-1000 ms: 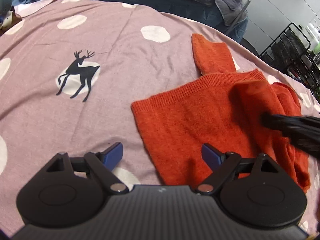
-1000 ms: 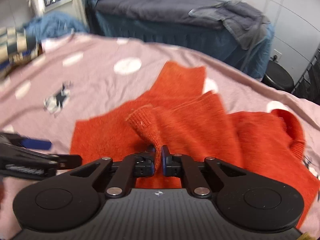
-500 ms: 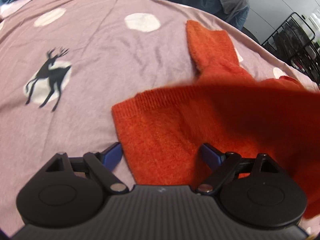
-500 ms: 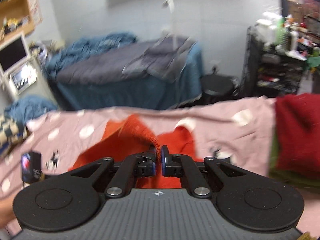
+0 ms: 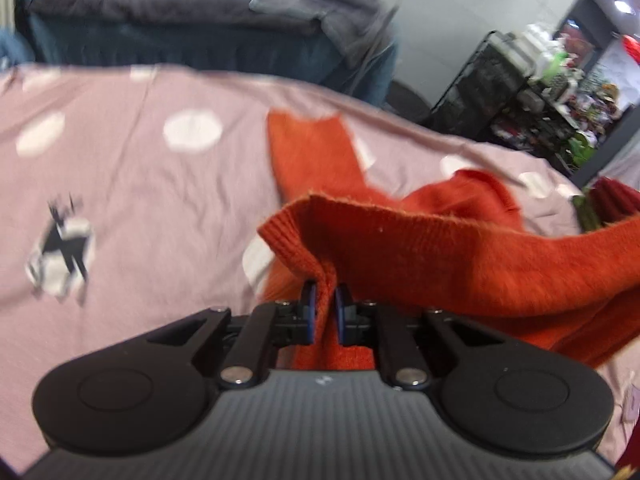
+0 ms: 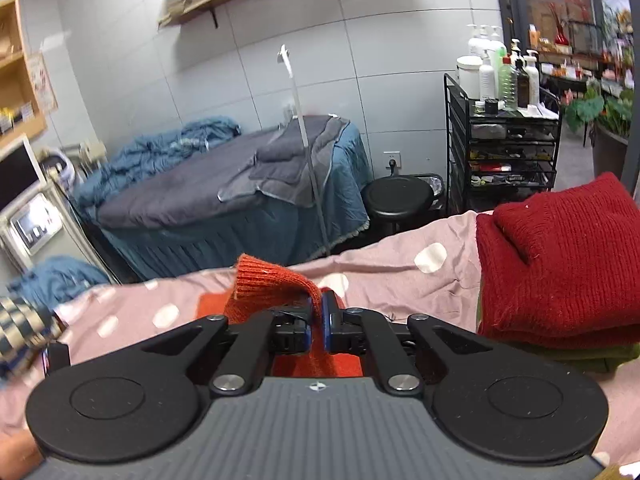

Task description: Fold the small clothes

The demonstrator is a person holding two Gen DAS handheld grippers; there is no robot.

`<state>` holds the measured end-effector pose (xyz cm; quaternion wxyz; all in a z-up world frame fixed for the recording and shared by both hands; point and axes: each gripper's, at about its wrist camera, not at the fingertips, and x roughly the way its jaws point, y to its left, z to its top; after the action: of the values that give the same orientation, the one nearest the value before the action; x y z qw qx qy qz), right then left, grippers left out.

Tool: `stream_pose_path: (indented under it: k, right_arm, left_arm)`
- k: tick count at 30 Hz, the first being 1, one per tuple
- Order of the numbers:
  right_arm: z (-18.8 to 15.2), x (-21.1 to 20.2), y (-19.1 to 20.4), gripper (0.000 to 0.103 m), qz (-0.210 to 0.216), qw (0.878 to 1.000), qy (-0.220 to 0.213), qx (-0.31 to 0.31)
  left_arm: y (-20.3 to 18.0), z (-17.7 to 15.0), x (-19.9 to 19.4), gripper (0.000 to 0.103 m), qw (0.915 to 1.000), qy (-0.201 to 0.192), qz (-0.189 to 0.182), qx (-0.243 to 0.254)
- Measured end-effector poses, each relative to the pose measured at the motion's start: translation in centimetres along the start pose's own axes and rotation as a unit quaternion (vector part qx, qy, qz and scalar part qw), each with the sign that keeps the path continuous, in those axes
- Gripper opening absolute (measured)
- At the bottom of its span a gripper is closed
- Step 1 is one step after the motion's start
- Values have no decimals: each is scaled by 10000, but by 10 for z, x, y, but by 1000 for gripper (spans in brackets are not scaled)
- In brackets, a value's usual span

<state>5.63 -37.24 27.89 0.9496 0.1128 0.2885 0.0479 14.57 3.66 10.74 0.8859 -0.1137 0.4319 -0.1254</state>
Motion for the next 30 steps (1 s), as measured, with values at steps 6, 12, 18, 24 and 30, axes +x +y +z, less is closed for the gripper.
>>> stream_pose_path:
  k: [6,12,18,24,30]
  right_arm:
    - [15,-39,-6,8,260,9990,340,-100]
    - [-13,-63,-16,3,322,9845,1609,-613]
    - [-81,-57,-47,3,41,9511,3056,-441]
    - [-148,-33,-57,26,-408,9111,3946,-1116]
    - [-132,-8,-55,40,-418,9301,3481,-1095]
  left_arm:
    - [-28,5,-80,9,9969,-265,-384,629]
    - [-45,-53,-130,9,9879,574,-452,1368]
    - [-24,-118,-133,0,9830,1610,-313,824]
    - [-13,-147,-123,11,9809,1764,113,807]
    - [-29,-102,-98,83,9875,1029,554,1055]
